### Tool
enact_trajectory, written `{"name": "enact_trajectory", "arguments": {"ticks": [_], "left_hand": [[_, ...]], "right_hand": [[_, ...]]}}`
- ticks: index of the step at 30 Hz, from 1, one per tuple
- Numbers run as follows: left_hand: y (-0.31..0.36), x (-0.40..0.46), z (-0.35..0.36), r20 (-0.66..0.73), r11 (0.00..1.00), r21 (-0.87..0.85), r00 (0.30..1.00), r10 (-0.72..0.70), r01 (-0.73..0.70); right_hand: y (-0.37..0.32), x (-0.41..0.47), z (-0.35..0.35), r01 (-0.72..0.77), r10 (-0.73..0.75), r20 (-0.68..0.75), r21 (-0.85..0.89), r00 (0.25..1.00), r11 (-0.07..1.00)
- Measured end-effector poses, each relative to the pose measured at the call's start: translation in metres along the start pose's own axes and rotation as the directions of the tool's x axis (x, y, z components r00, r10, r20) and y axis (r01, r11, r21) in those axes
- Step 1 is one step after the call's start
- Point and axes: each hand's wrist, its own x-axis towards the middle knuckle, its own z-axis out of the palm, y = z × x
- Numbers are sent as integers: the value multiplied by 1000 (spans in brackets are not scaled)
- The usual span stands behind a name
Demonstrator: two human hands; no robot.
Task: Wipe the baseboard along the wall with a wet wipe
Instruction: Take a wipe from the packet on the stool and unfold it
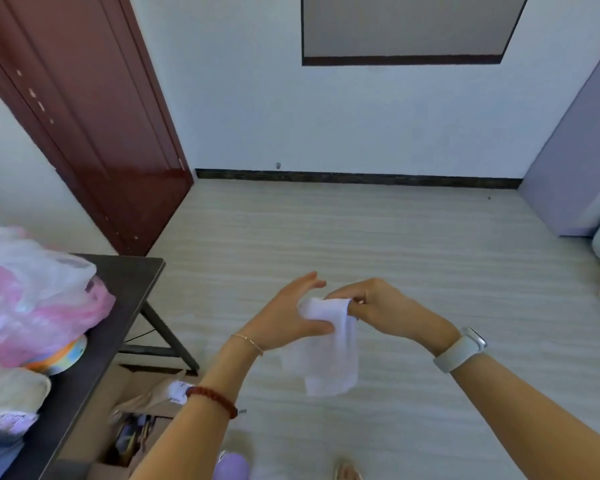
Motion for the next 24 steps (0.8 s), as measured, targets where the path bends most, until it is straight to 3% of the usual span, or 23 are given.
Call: {"name": "enact_trajectory", "arguments": {"ticks": [3, 5, 8, 13, 17, 20, 22, 24], "left_hand": [[-1, 61, -17, -51, 987, -124, 993, -111, 104], [-11, 88, -26, -141, 962, -236, 974, -175, 138], [-21, 129, -43, -188, 917, -380, 961, -204, 121], [-56, 217, -101, -241, 817, -546, 900, -364, 184], [-92, 293, -175, -213, 823, -538, 915, -343, 184], [-118, 350, -242, -268, 854, -493, 905, -331, 166], [-140, 391, -282, -441, 912, -386, 840, -314, 138], [-163, 431, -316, -669, 983, -154, 721, -181, 104]], "right_hand": [[22, 44, -41, -33, 71, -161, 229, 984, 973], [40, 74, -56, -72, 138, -118, 444, 983, 893], [65, 127, -61, -211, 165, 138, 454, 977, 866], [87, 245, -70, -200, 151, 151, 399, 977, 895], [97, 367, -96, -173, 89, 189, 492, 978, 853], [84, 461, -118, -211, 106, 271, 396, 957, 894], [76, 520, -129, -172, 110, 228, 275, 968, 946], [72, 576, -142, -204, 170, 134, 304, 976, 931]]}}
